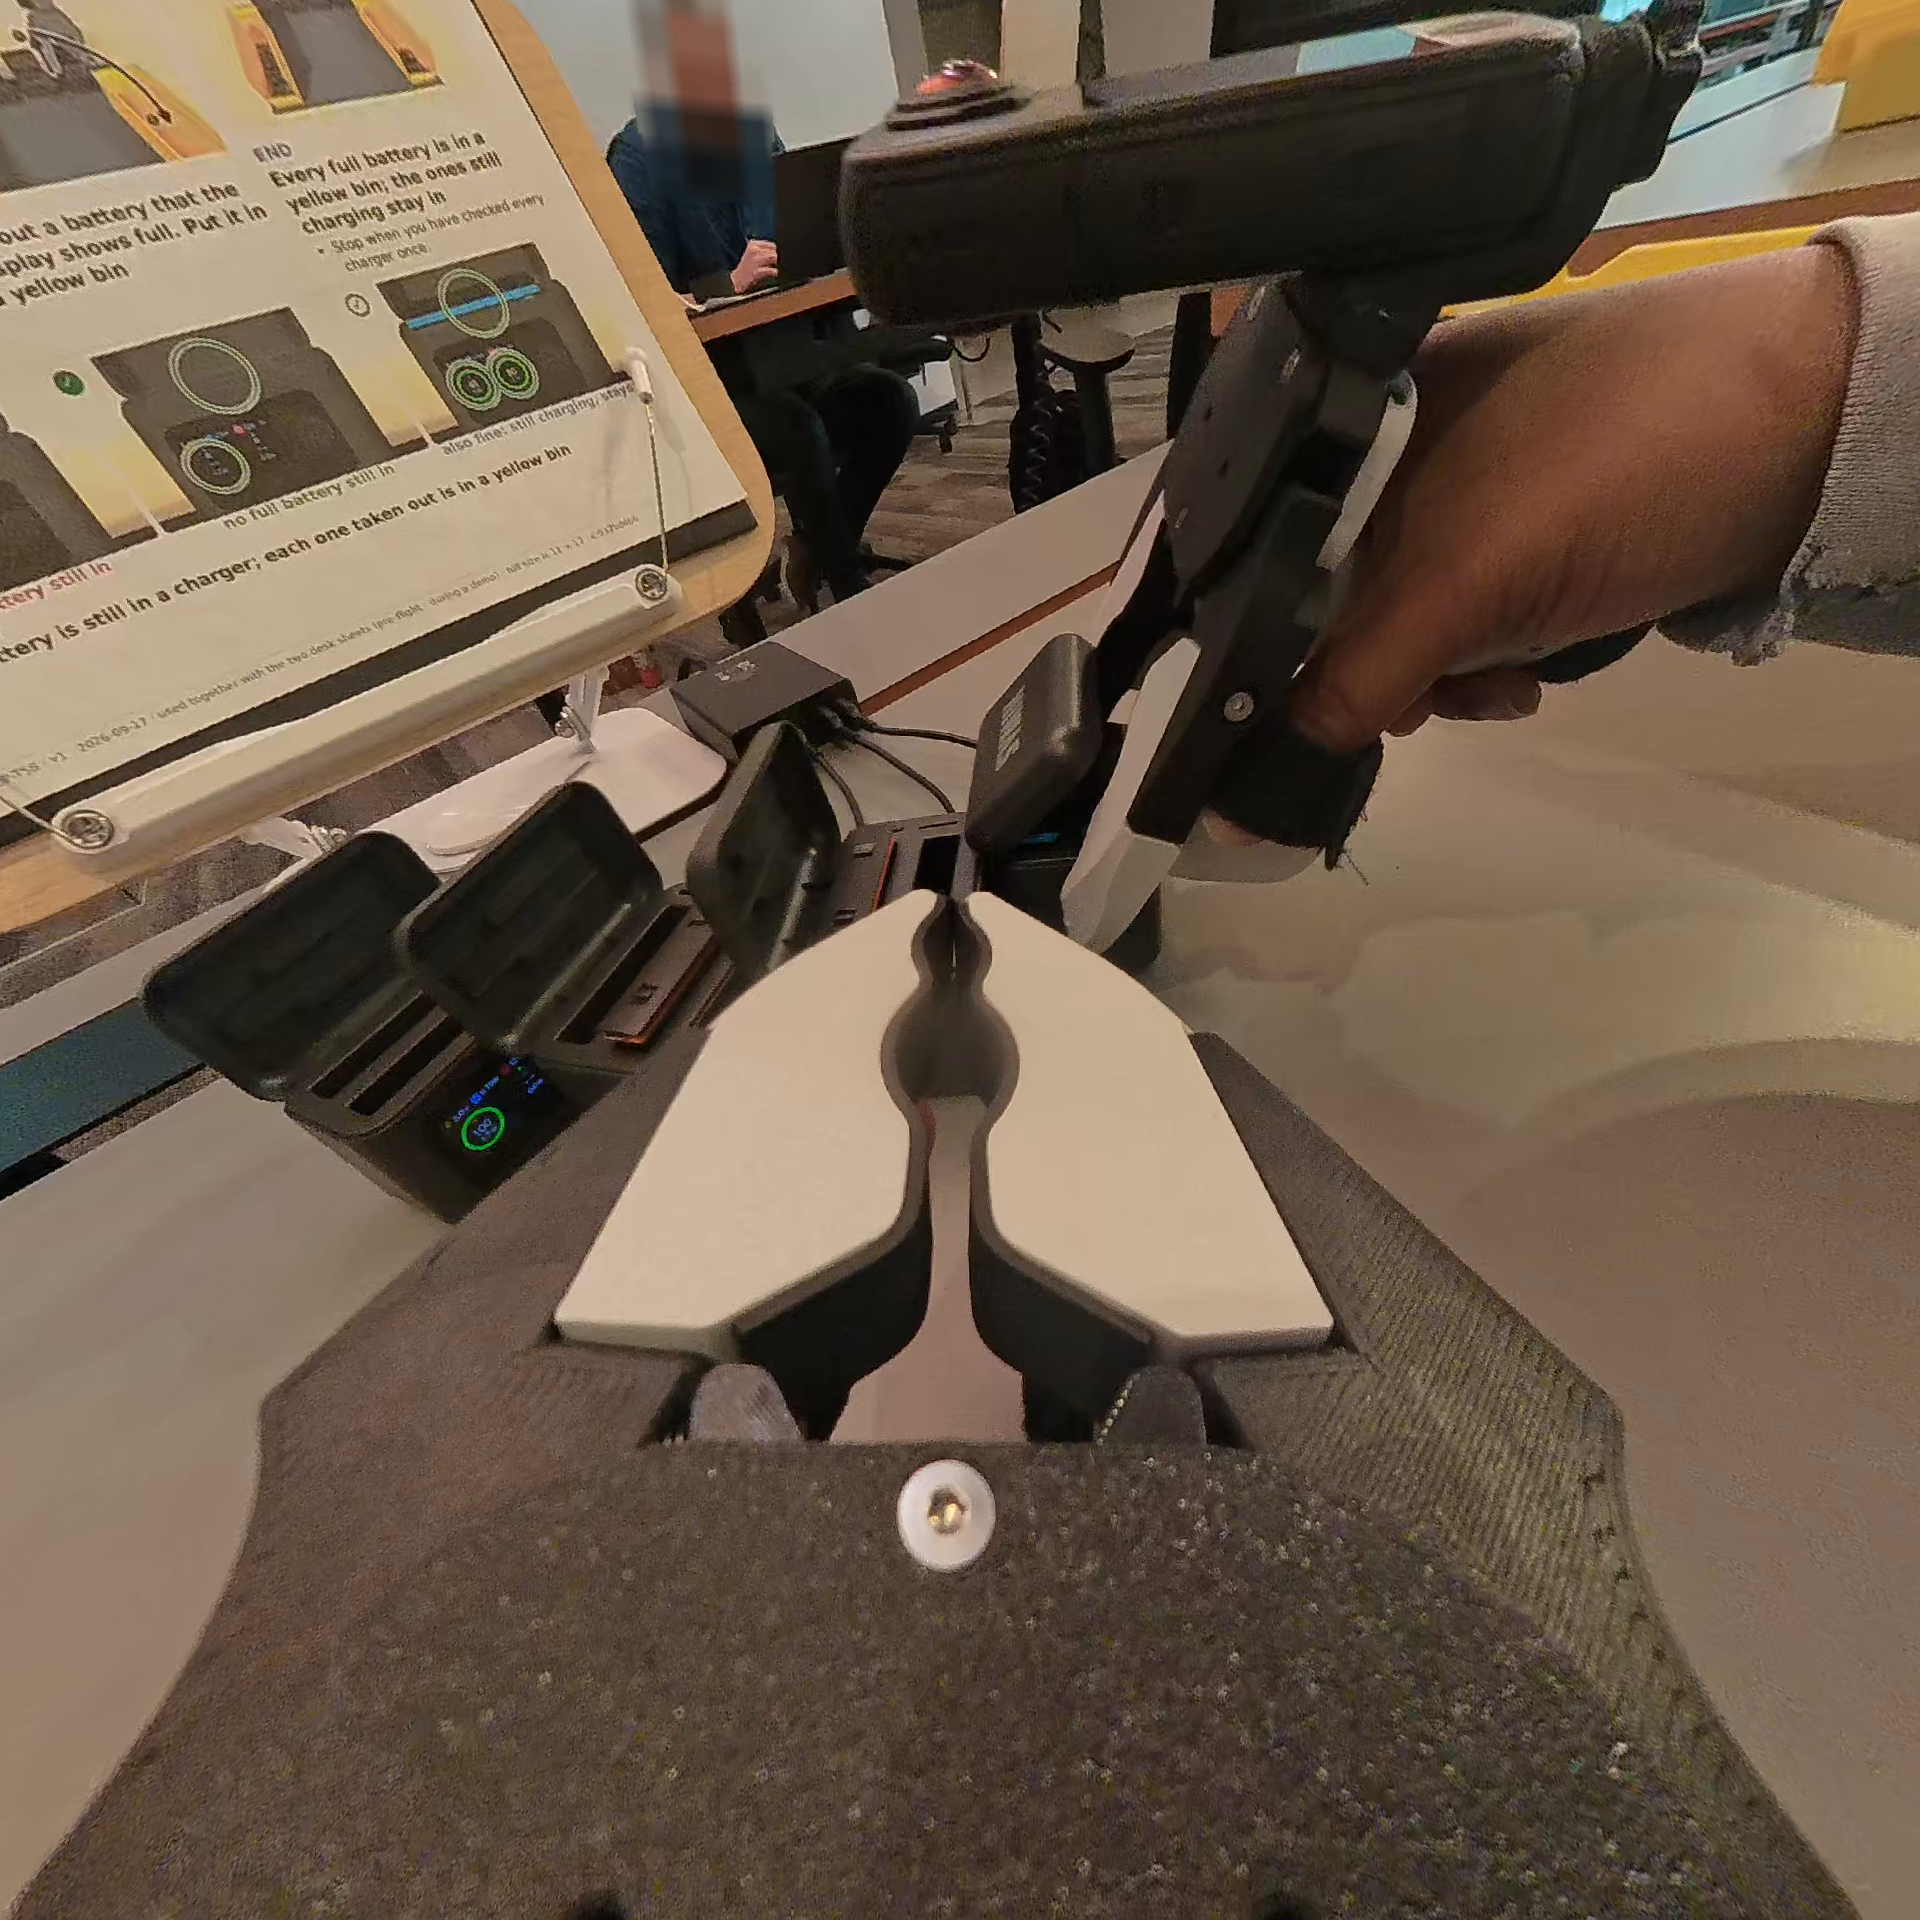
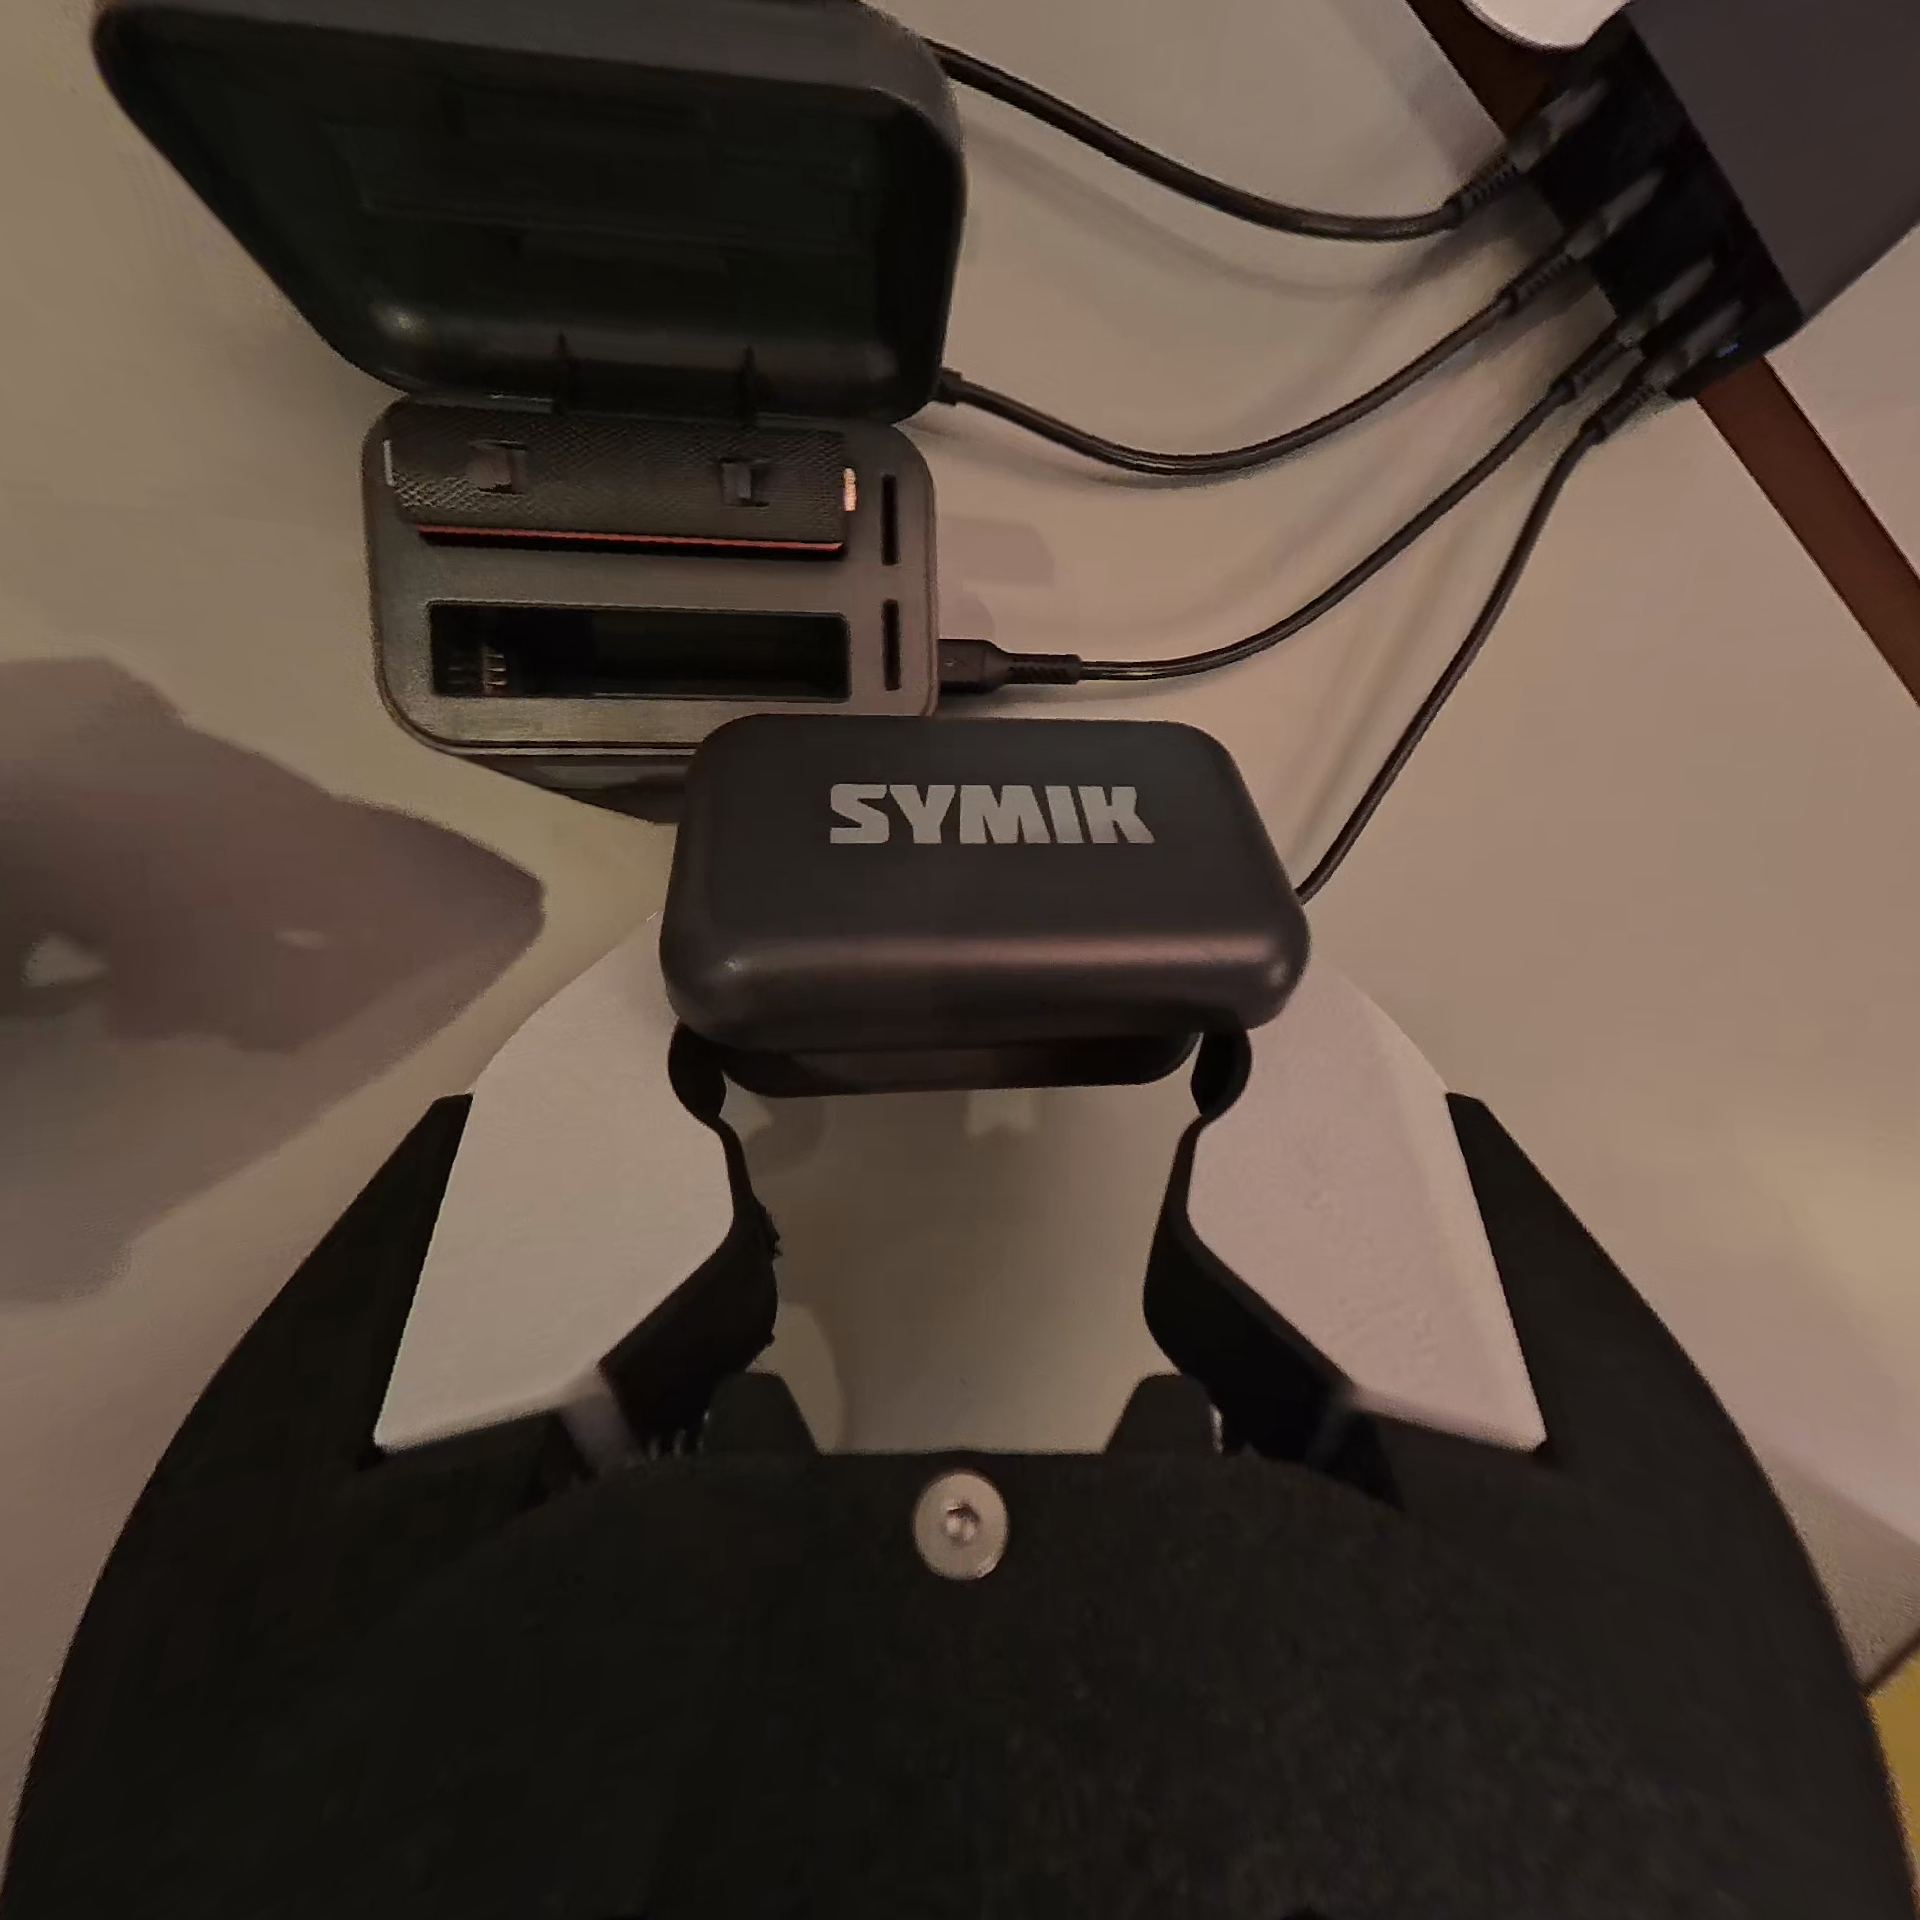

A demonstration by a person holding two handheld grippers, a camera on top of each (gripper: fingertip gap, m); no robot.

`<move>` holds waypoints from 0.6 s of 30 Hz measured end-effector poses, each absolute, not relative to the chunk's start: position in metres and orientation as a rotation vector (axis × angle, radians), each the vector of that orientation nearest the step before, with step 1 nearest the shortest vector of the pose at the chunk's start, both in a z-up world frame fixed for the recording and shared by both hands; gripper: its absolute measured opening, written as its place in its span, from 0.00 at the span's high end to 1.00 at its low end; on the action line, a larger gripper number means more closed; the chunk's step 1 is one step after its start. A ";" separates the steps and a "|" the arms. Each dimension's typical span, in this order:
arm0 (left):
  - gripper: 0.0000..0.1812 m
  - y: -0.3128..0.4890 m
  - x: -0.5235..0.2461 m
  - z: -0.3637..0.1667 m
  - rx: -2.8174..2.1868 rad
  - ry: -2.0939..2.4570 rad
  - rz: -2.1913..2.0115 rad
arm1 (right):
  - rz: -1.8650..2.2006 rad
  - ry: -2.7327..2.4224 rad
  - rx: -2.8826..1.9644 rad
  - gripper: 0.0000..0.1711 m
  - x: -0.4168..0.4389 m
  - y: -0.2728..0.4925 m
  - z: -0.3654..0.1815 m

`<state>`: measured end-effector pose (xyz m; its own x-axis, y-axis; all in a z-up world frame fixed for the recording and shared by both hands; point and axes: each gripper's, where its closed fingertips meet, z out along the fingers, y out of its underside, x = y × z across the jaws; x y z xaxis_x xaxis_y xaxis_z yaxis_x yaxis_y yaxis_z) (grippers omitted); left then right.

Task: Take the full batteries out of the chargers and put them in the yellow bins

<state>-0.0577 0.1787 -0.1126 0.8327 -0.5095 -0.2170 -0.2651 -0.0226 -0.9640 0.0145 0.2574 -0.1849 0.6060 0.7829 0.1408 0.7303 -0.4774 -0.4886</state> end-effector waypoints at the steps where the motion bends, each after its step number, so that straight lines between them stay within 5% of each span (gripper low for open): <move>1: 1.00 0.179 -0.057 -0.114 -1.618 0.627 -0.214 | 0.135 -1.194 -2.328 0.47 0.011 0.256 -0.185; 12: 1.00 0.181 -0.057 -0.123 -1.656 0.650 -0.215 | 0.057 -1.389 -2.422 0.47 -0.010 0.244 -0.188; 18: 1.00 0.182 -0.058 -0.123 -1.659 0.650 -0.221 | 0.206 -1.558 -2.286 0.38 -0.019 0.244 -0.171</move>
<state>-0.0578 0.1815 -0.1232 0.8213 -0.5290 -0.2137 -0.2887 -0.0622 -0.9554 -0.0186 0.2445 -0.1705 0.3796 0.9213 0.0839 0.8680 -0.3233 -0.3768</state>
